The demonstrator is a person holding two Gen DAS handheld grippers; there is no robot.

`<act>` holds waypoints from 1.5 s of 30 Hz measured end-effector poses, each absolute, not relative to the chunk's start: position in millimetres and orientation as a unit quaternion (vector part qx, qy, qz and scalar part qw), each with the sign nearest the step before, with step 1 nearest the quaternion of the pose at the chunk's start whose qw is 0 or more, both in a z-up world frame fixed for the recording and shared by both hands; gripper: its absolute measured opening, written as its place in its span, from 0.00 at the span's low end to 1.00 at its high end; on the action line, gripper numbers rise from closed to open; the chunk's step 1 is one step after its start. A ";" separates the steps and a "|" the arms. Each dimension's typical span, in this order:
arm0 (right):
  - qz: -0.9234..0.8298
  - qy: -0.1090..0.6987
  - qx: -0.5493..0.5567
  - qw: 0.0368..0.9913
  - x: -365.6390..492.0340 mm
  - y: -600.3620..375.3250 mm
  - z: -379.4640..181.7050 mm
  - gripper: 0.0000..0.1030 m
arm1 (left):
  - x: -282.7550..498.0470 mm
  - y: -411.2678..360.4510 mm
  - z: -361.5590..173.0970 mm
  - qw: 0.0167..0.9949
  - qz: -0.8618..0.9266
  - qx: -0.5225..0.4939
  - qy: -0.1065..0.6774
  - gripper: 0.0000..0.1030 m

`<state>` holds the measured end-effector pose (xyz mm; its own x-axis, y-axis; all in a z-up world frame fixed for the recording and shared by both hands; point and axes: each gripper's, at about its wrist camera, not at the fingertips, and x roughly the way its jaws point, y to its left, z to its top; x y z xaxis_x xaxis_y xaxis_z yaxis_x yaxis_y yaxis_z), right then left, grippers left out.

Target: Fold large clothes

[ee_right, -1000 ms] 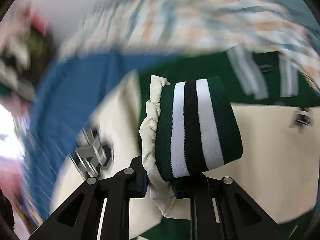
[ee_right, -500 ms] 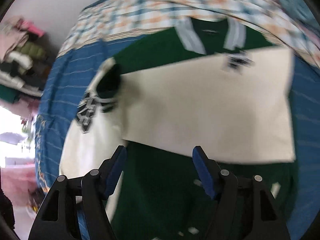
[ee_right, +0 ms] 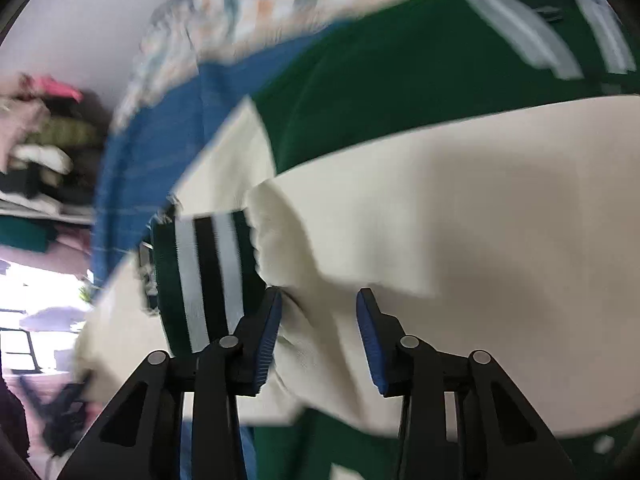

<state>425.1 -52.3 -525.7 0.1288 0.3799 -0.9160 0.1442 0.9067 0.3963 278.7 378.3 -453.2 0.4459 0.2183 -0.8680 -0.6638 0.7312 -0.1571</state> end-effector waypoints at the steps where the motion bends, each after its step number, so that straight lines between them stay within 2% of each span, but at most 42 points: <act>1: 0.079 0.657 0.182 0.728 428.1 -44.1 -526.4 0.41 | 281.4 375.6 -446.1 0.820 0.268 -0.236 0.448 0.14; 6: 0.108 0.646 0.229 0.721 410.6 -77.1 -490.1 0.41 | 305.5 357.4 -411.7 0.847 0.252 -0.176 0.433 0.14; 9: 0.052 0.629 0.216 0.745 378.4 -128.3 -462.3 0.52 | 316.0 331.3 -386.0 0.870 0.234 -0.112 0.419 0.13; 12: -0.069 0.628 0.114 0.767 354.6 -167.9 -452.1 0.57 | 314.9 301.8 -359.8 0.887 0.215 -0.071 0.402 0.13; 14: -0.137 0.626 0.049 0.766 347.8 -185.8 -457.1 0.69 | 321.7 276.4 -348.9 0.895 0.201 -0.046 0.396 0.12; 16: -0.164 0.625 0.029 0.763 348.2 -192.9 -462.9 0.78 | 329.5 245.1 -342.1 0.900 0.182 -0.027 0.395 0.12; 29: -0.176 0.604 0.111 0.769 324.0 -271.9 -447.1 0.82 | 361.6 38.1 -313.3 0.915 0.017 0.026 0.402 0.10; 33: -0.190 0.607 0.167 0.753 298.4 -331.2 -451.2 0.82 | 367.3 -59.4 -326.2 0.901 -0.074 0.023 0.428 0.10; 39: -0.202 0.596 0.294 0.719 211.8 -424.0 -464.2 0.82 | 353.4 -231.1 -385.2 0.849 -0.203 0.048 0.486 0.11; 44: -0.206 0.592 0.329 0.706 158.1 -475.7 -469.5 0.82 | 336.3 -316.6 -431.4 0.804 -0.260 0.102 0.525 0.11; 45: -0.203 0.593 0.327 0.707 153.5 -480.0 -469.5 0.82 | 335.7 -327.6 -443.1 0.793 -0.266 0.116 0.535 0.14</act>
<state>153.5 -480.0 -469.5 0.2145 0.1010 -0.9715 0.6750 0.7036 0.2222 335.7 -327.6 -443.1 0.2864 -0.2968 -0.9110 0.5461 0.8318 -0.0994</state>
